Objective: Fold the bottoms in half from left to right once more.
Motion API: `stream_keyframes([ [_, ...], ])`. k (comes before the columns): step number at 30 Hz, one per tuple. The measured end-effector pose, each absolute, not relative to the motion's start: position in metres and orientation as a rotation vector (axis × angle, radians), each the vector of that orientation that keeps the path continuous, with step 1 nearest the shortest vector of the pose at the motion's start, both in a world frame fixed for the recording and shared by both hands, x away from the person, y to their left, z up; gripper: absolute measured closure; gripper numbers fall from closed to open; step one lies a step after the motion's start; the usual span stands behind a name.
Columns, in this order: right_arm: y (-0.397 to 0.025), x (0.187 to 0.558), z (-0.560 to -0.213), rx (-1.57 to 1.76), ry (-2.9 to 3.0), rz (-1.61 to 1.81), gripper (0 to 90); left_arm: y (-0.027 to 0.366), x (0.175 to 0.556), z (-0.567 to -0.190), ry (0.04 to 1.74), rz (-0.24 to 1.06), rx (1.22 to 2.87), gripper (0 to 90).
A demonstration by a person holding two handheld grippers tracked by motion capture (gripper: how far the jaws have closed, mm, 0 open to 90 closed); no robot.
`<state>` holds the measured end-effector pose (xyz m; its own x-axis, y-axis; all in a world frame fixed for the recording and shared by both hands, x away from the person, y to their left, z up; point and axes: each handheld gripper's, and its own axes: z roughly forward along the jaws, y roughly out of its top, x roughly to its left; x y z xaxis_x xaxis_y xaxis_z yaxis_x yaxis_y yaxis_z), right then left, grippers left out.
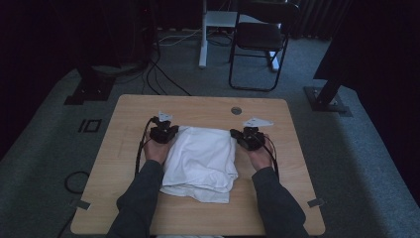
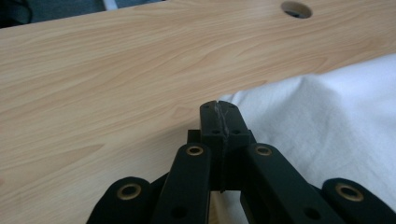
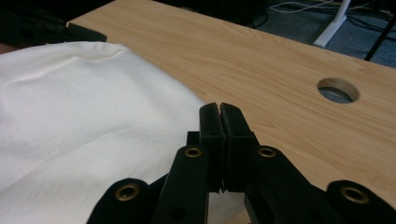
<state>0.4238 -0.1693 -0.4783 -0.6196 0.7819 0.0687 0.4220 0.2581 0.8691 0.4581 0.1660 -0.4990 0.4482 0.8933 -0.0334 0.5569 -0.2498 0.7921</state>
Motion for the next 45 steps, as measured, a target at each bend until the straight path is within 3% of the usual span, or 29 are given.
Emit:
stream_keyframes([
  [7,-0.201,0.411,-0.482,1.239,2.058,1.301,86.7,0.170,0.454,-0.499,1.220,0.579,1.952,90.0],
  [8,-0.203,0.408,-0.482,1.251,2.040,1.283,80.8,0.168,0.452,-0.497,1.210,0.596,1.956,88.8],
  [9,-0.204,0.405,-0.482,1.259,2.034,1.286,73.9,0.167,0.449,-0.495,1.191,0.612,1.954,81.9],
  [13,-0.199,0.377,-0.484,1.192,2.087,1.348,60.9,0.160,0.429,-0.477,1.114,0.718,1.946,72.0],
  [17,-0.186,0.342,-0.493,1.088,2.174,1.446,55.5,0.149,0.404,-0.460,0.982,0.736,1.935,70.0],
  [22,-0.163,0.318,-0.508,0.995,2.260,1.339,50.3,0.129,0.385,-0.464,0.871,0.634,1.988,70.2],
  [24,-0.156,0.319,-0.515,0.987,2.295,1.268,53.3,0.121,0.382,-0.471,0.853,0.604,2.019,70.3],
  [26,-0.154,0.322,-0.519,0.998,2.328,1.232,75.0,0.114,0.381,-0.482,0.852,0.594,2.060,71.3],
  [28,-0.160,0.322,-0.515,1.038,2.304,1.249,87.1,0.110,0.381,-0.493,0.865,0.605,2.087,72.6],
  [32,-0.199,0.318,-0.493,1.159,2.149,1.355,88.4,0.111,0.381,-0.501,0.891,0.608,2.071,73.7],
  [34,-0.217,0.316,-0.489,1.232,2.106,1.351,84.3,0.110,0.380,-0.502,0.897,0.613,2.066,73.8],
  [37,-0.226,0.308,-0.493,1.282,2.054,1.275,67.7,0.108,0.380,-0.504,0.910,0.626,2.062,73.4],
  [45,-0.189,0.293,-0.513,1.036,2.235,1.329,54.6,0.104,0.380,-0.506,0.931,0.638,2.051,71.9],
])
